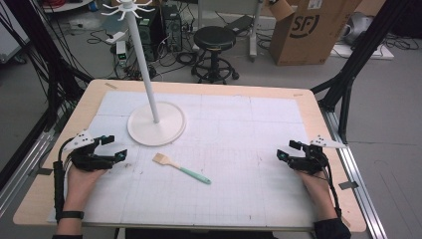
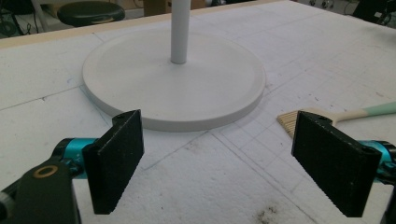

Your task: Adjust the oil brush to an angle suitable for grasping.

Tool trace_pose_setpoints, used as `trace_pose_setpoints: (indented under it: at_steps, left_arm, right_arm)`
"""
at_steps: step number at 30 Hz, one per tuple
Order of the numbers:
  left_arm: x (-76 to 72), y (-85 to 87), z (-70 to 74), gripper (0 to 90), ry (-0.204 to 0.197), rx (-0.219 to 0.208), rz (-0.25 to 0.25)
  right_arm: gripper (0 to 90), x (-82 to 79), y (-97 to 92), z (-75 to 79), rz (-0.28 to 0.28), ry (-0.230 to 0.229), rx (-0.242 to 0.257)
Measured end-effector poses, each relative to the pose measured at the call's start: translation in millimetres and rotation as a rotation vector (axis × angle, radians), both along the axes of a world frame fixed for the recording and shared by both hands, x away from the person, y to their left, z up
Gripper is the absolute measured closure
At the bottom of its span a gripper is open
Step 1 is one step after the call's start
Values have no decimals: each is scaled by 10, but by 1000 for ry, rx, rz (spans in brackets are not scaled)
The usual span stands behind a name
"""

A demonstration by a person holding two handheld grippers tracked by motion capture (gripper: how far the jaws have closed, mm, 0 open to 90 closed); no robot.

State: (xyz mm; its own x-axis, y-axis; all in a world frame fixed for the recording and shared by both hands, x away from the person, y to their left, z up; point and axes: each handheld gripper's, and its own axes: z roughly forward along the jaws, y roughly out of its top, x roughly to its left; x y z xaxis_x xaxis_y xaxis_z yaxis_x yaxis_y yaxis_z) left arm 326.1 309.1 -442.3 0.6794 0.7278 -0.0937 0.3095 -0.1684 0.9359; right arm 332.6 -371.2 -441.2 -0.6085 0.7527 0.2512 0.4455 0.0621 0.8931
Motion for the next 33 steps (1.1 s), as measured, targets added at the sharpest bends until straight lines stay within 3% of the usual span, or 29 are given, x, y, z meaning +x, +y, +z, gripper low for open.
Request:
trace_pose_setpoints:
  at_steps: [14, 21, 28, 33]
  left_arm:
    - [-20, -4, 20, 197, -15, 16, -24]
    - [-35, -8, 38, 200, -1, -32, -29]
    - [-72, -59, 90, 217, -50, -74, -75]
    - [-81, -124, 126, 205, -59, -86, -109]
  right_arm:
    - [159, -7, 9, 6, 3, -1, -1]
    - [159, 7, 13, -9, 2, 1, -6]
    - [159, 12, 6, -14, -3, 8, -3]
    - [159, 17, 5, -17, -3, 5, -7]
